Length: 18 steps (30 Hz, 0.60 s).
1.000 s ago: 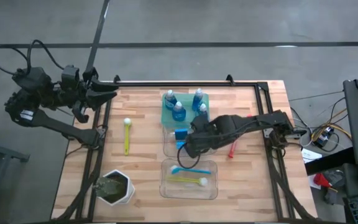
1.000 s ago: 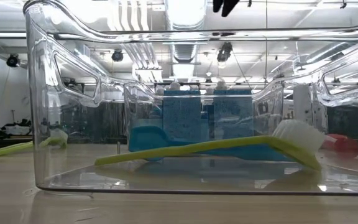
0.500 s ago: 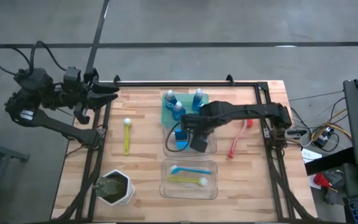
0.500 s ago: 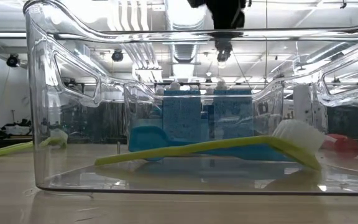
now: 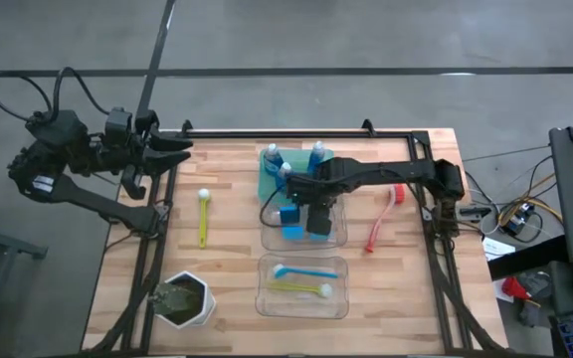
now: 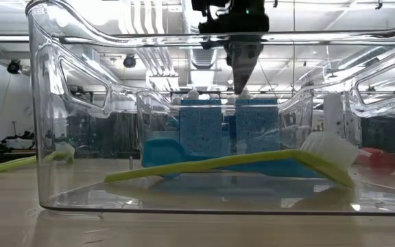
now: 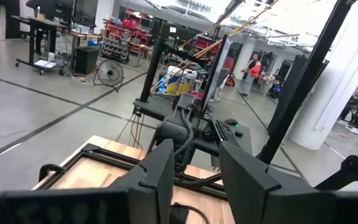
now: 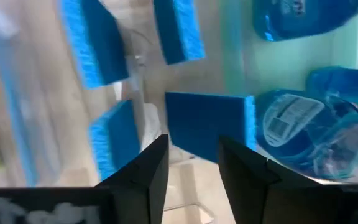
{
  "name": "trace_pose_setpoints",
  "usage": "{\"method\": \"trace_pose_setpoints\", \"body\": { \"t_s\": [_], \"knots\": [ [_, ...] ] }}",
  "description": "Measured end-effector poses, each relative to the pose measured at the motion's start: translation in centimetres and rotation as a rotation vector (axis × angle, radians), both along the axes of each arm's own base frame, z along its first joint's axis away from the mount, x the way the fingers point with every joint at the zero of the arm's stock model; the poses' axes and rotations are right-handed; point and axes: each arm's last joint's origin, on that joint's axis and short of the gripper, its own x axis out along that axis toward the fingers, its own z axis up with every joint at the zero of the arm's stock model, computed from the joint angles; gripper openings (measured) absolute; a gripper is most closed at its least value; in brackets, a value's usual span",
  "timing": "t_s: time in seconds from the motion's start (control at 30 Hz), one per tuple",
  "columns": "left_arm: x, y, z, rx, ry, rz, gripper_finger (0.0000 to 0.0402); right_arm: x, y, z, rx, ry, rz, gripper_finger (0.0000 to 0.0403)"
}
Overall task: Pick & Place Kitchen Sink Supplies
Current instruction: Adjust the blue sponge
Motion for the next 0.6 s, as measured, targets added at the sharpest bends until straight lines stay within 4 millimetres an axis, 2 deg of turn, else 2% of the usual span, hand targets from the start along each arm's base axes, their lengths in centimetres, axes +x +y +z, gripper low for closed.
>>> {"method": "trace_pose_setpoints", "body": {
  "t_s": [0.2, 0.6],
  "knots": [
    [0.2, 0.0, 0.0, 0.001, 0.005, 0.002, 0.0122, -0.1, -1.4, -1.1, -0.013, 0.018, 0.008, 0.0143],
    [0.5, -0.1, -0.1, 0.002, 0.011, 0.003, 0.0122, 0.0, -2.7, -2.7, -0.026, 0.002, 0.033, 0.0114]
  ]
}}
